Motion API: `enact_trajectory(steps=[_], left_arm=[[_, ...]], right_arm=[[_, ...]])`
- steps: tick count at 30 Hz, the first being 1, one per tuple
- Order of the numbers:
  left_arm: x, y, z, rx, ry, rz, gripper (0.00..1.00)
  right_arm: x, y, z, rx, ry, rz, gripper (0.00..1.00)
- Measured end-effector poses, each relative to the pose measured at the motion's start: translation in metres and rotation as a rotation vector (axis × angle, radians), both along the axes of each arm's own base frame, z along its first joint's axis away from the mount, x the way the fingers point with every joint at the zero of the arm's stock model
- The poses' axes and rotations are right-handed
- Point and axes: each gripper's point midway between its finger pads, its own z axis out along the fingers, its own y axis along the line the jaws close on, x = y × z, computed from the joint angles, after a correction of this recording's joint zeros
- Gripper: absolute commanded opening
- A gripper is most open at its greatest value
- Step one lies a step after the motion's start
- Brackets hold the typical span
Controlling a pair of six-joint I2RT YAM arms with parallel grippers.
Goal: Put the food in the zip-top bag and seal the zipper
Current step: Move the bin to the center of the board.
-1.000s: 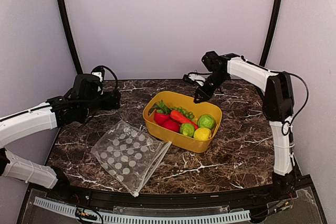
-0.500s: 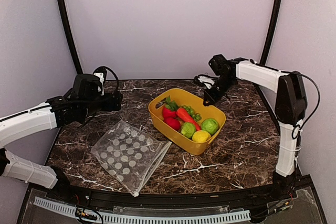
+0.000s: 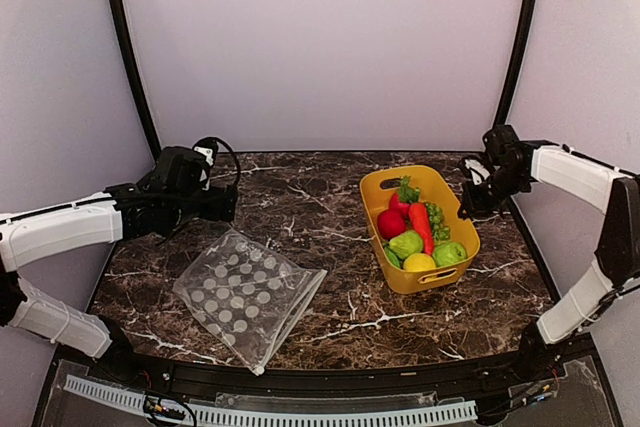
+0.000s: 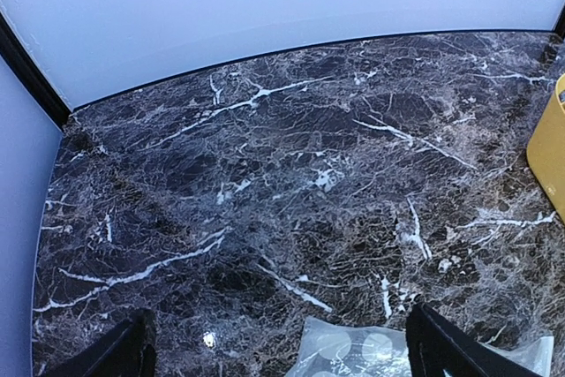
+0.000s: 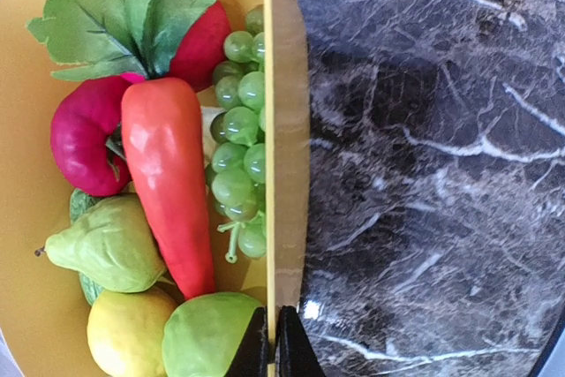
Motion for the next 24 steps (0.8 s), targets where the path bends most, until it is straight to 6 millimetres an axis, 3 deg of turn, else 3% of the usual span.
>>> enact_trajectory(steps=[4,6,9,13,18,22,24], left_arm=[[0.003,0.000,-0.005,0.042,0.008,-0.008,0.99],[0.004,0.000,-0.005,0.057,0.006,-0.012,0.99],[0.005,-0.001,-0.004,0.071,0.002,-0.023,0.99],[0.005,-0.009,0.001,0.088,0.012,-0.072,0.98],[-0.010,-0.055,0.038,0.111,-0.023,-0.258,0.96],[-0.052,-0.105,0.064,0.141,-0.026,-0.445,0.97],[-0.071,-0.126,0.066,0.154,-0.002,-0.512,0.99]], right_arm=[[-0.036,0.009,-0.007,0.096,0.029,0.019,0.16],[-0.050,0.016,-0.010,0.143,0.053,0.037,0.27],[-0.055,0.023,-0.003,0.188,0.045,0.058,0.43],[-0.054,0.026,0.007,0.212,0.015,0.079,0.48],[-0.038,0.025,0.043,0.216,-0.092,0.113,0.55],[-0.031,0.030,0.087,0.223,-0.244,0.203,0.55],[-0.034,0.036,0.107,0.234,-0.317,0.281,0.56]])
